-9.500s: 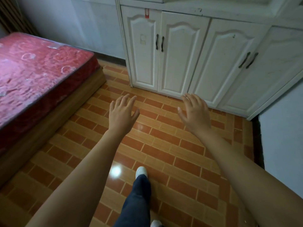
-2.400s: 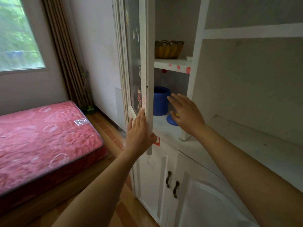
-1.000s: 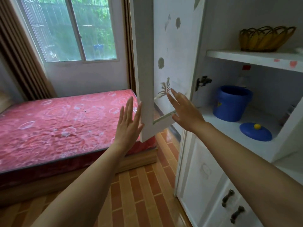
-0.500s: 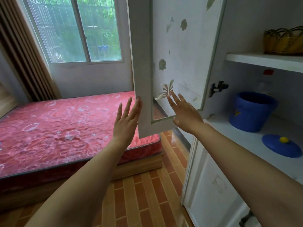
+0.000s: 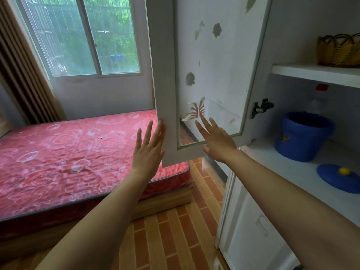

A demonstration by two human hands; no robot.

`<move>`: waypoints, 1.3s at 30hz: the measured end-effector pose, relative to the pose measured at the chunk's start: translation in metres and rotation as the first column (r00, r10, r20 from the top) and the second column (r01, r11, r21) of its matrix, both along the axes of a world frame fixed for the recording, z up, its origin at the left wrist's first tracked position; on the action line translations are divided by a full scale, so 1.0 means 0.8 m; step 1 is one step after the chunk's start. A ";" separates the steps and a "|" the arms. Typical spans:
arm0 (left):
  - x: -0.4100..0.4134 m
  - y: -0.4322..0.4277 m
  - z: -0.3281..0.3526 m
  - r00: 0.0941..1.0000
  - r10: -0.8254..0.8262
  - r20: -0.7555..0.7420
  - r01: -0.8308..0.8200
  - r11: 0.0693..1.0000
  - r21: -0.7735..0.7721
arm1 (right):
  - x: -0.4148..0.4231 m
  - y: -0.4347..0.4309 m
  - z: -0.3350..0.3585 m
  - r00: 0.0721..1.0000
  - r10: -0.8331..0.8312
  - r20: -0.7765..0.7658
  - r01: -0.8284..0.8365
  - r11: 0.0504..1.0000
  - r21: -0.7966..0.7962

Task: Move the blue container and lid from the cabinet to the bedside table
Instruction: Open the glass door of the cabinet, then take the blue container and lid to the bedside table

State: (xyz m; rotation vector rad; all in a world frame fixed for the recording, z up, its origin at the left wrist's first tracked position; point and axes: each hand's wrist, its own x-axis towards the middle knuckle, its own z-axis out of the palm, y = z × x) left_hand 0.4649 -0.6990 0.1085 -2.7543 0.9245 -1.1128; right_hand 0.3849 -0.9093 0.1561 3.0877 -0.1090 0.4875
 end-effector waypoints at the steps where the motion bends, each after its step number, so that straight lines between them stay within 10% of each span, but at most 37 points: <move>1: 0.000 -0.001 0.000 1.000 0.000 -0.001 0.000 1.000 -0.005 | -0.001 0.000 0.000 1.000 -0.003 0.000 0.003 1.000 -0.004; 15: -0.075 -0.067 0.025 0.965 -0.259 -0.036 0.249 0.953 -0.171 | -0.108 -0.029 0.026 0.994 -0.084 0.075 0.080 0.995 0.057; 29: -0.239 -0.213 0.039 0.675 -0.724 -0.142 0.677 0.684 -0.272 | -0.376 -0.110 0.023 0.894 -0.359 0.268 0.331 0.932 0.146; 39: -0.308 -0.243 0.017 0.611 -0.753 -0.244 0.703 0.658 -0.268 | -0.466 -0.119 -0.001 0.873 -0.438 0.214 0.414 0.898 0.147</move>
